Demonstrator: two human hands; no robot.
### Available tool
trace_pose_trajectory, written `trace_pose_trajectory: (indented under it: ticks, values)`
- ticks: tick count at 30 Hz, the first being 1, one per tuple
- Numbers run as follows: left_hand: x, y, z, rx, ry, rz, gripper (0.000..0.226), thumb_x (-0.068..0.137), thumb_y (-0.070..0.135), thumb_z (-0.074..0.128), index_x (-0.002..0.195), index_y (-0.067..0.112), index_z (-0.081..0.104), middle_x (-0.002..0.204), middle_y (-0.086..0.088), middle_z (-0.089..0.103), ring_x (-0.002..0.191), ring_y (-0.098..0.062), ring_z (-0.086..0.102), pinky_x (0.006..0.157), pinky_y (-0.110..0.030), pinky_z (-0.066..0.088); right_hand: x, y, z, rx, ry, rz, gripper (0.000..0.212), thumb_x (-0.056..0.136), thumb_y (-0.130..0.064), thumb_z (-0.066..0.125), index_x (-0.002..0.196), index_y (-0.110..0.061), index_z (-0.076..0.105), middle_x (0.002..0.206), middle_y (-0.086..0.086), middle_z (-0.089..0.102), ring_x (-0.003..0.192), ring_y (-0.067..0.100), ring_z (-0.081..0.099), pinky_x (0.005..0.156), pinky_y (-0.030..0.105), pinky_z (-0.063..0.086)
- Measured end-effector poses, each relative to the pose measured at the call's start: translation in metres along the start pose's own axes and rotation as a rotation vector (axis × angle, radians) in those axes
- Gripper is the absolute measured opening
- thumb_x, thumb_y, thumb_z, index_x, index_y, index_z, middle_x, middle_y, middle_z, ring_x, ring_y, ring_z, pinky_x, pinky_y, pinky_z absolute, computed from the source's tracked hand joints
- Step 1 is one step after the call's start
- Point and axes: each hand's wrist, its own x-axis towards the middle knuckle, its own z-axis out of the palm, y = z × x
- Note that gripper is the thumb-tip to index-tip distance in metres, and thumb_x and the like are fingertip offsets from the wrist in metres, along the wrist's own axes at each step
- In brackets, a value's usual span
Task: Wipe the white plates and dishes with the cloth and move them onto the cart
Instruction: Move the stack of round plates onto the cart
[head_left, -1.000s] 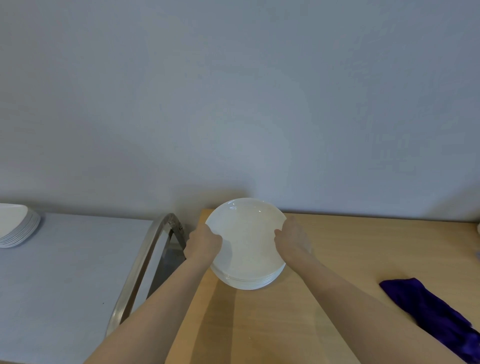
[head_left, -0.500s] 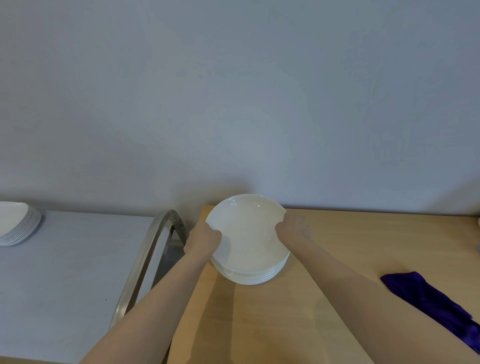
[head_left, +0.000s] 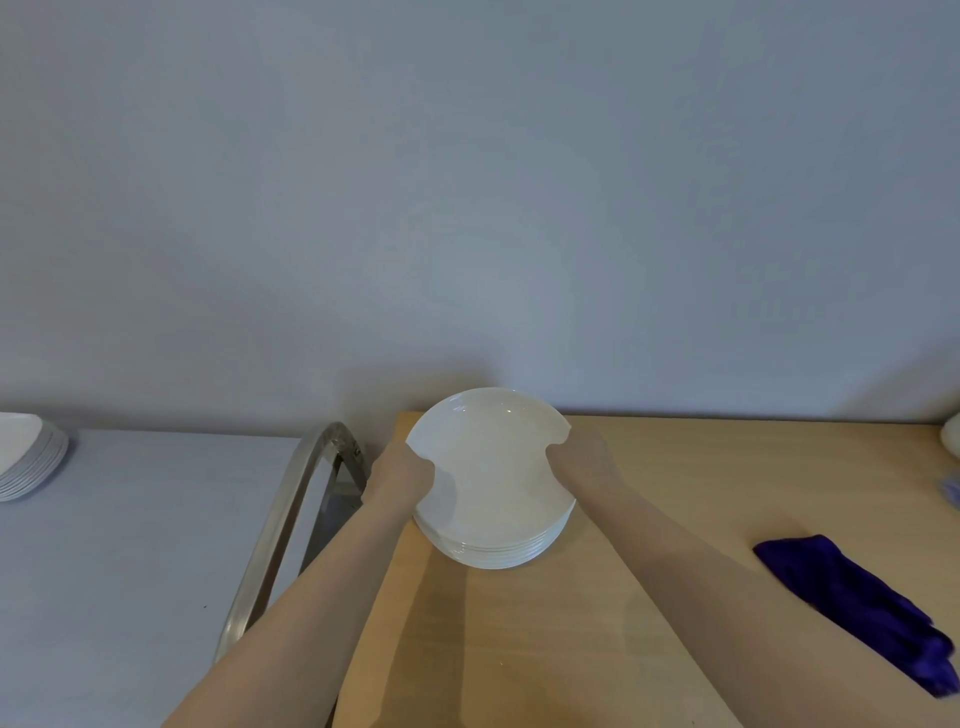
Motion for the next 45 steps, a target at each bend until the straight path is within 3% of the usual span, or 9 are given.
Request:
trace_pose_trajectory:
  ticks: [2,9,17,25,32,38,42,45]
  values:
    - [0.001,0.000,0.000,0.014,0.000,0.004,0.007,0.085,0.009,0.047,0.092,0.008,0.049,0.078,-0.008,0.054,0.074,-0.027,0.055,0.080,-0.046,0.056,0.003,0.006,0.003,0.029,0.006,0.002,0.034,0.064,-0.021,0.041,0.093,-0.014,0.055,0.085,0.002,0.061,0.080,0.028,0.062,0.078,0.043,0.055]
    - [0.001,0.000,0.000,0.039,0.014,-0.002,0.006,0.086,0.011,0.048,0.092,0.009,0.048,0.077,-0.007,0.053,0.069,-0.024,0.053,0.079,-0.044,0.056,0.012,0.014,0.008,0.060,0.011,-0.007,0.034,0.057,-0.027,0.038,0.088,-0.018,0.049,0.085,0.000,0.058,0.079,0.027,0.062,0.076,0.046,0.056]
    - [0.003,-0.001,0.000,0.000,0.009,-0.001,0.010,0.086,0.011,0.048,0.095,0.007,0.048,0.078,-0.007,0.052,0.072,-0.025,0.053,0.077,-0.043,0.055,0.016,0.013,0.001,0.116,-0.051,-0.051,0.033,0.061,-0.026,0.041,0.094,-0.020,0.041,0.098,0.001,0.054,0.088,0.026,0.058,0.080,0.049,0.053]
    - [0.004,0.004,0.000,0.022,0.011,-0.020,0.010,0.085,0.011,0.048,0.093,0.006,0.046,0.076,-0.008,0.051,0.067,-0.025,0.052,0.073,-0.039,0.054,0.014,0.022,0.003,0.243,-0.068,-0.073,0.034,0.076,-0.045,0.052,0.102,-0.026,0.040,0.100,-0.001,0.059,0.094,0.023,0.059,0.084,0.048,0.052]
    - [0.003,0.004,0.001,-0.012,0.022,0.006,0.007,0.085,0.010,0.048,0.090,0.006,0.046,0.075,-0.007,0.051,0.067,-0.023,0.050,0.066,-0.033,0.044,0.018,0.025,0.006,0.304,-0.080,-0.073,0.028,0.076,-0.043,0.040,0.103,-0.035,0.039,0.103,0.000,0.059,0.091,0.022,0.060,0.081,0.048,0.054]
    - [0.001,0.003,0.001,0.003,0.008,-0.011,0.010,0.085,0.012,0.047,0.093,0.007,0.048,0.077,-0.007,0.052,0.072,-0.026,0.053,0.068,-0.033,0.046,0.022,0.033,0.008,0.374,-0.127,-0.010,0.024,0.066,-0.047,0.041,0.089,-0.056,0.039,0.102,-0.007,0.061,0.089,0.022,0.063,0.072,0.050,0.058]
    - [0.002,0.004,-0.001,0.006,0.000,-0.028,0.014,0.083,0.013,0.047,0.097,0.008,0.048,0.079,-0.008,0.054,0.073,-0.027,0.055,0.079,-0.040,0.055,0.026,0.037,0.009,0.363,-0.132,-0.019,0.031,0.063,-0.051,0.038,0.093,-0.058,0.040,0.100,-0.012,0.063,0.089,0.020,0.064,0.075,0.051,0.057]
    - [0.003,0.005,-0.004,-0.011,-0.026,-0.026,0.023,0.084,0.014,0.047,0.106,0.007,0.052,0.085,-0.009,0.057,0.081,-0.030,0.058,0.080,-0.045,0.056,0.025,0.040,0.011,0.357,-0.119,-0.019,0.035,0.061,-0.052,0.036,0.096,-0.056,0.041,0.099,-0.011,0.063,0.088,0.021,0.064,0.072,0.053,0.057]
